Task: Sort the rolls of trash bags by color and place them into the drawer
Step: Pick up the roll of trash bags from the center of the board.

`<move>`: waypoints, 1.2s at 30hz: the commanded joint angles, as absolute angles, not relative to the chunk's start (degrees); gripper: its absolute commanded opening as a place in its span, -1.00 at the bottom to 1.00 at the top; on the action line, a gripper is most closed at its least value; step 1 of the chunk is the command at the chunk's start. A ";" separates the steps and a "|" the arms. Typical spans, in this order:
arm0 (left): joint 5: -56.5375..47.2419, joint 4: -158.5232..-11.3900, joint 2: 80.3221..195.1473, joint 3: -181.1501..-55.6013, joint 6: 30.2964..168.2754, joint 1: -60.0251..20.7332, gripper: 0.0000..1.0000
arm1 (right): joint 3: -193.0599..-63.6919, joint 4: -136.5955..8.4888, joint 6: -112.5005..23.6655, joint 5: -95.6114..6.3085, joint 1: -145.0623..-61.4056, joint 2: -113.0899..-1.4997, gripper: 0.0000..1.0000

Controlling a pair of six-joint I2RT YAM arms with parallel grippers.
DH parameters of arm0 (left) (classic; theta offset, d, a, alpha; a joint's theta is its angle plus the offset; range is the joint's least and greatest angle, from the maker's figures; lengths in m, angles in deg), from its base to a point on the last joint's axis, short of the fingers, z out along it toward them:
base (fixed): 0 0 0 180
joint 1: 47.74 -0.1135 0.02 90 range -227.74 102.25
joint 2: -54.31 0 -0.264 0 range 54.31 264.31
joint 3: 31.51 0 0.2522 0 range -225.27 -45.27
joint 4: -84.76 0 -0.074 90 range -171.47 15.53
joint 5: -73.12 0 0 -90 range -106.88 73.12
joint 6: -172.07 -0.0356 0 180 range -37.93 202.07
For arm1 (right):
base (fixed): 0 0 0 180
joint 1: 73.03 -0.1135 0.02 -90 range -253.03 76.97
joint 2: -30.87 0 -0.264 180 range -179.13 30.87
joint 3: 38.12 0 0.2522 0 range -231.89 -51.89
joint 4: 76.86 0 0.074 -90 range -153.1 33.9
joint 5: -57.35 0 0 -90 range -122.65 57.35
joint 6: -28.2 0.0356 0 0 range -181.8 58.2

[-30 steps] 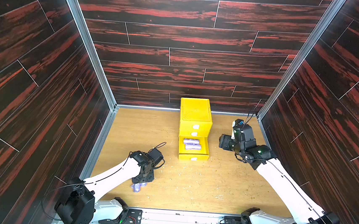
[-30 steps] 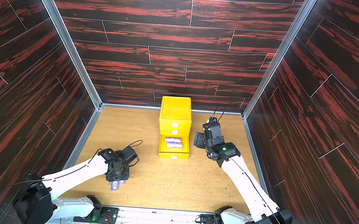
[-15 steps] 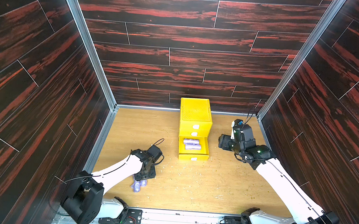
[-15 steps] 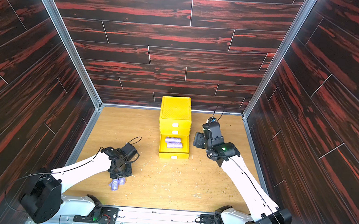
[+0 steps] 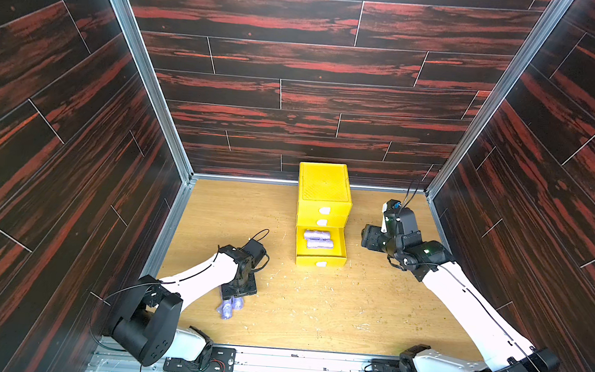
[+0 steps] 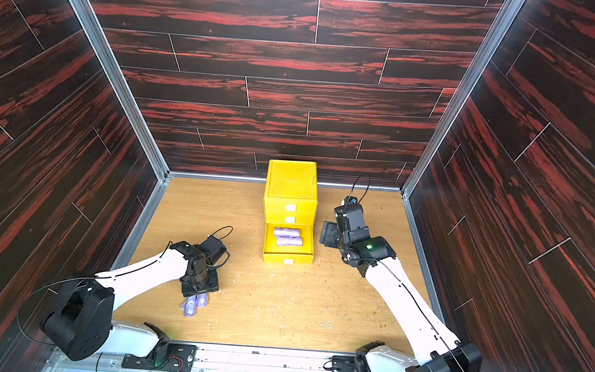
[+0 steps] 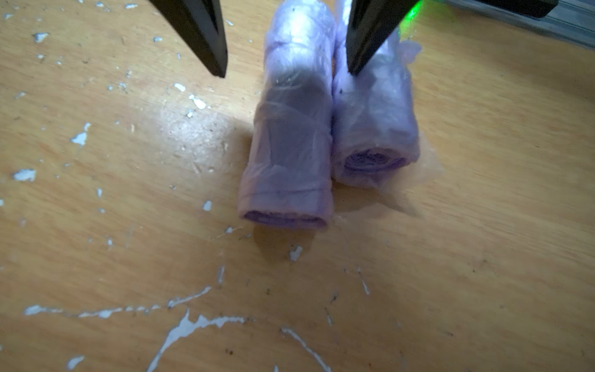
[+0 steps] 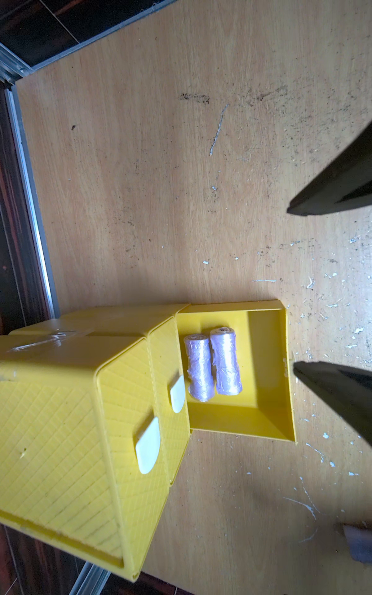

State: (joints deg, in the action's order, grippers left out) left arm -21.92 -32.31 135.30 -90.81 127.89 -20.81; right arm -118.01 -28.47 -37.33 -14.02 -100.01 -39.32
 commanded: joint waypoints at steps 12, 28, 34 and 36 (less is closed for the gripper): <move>-21.14 -33.49 138.95 -92.30 124.57 -22.02 0.23 | -117.68 -28.39 -37.57 -13.48 -99.76 -39.79 0.51; -20.54 -33.22 141.89 -93.83 120.99 -24.66 0.12 | -117.29 -28.47 -37.70 -14.02 -99.75 -39.79 0.51; -19.87 -32.90 142.00 -94.35 120.17 -24.98 -0.08 | -117.20 -28.48 -37.72 -14.02 -99.77 -39.70 0.51; -19.52 -31.67 141.78 -95.30 119.17 -25.00 -0.23 | -117.20 -28.48 -37.72 -13.96 -99.75 -39.63 0.51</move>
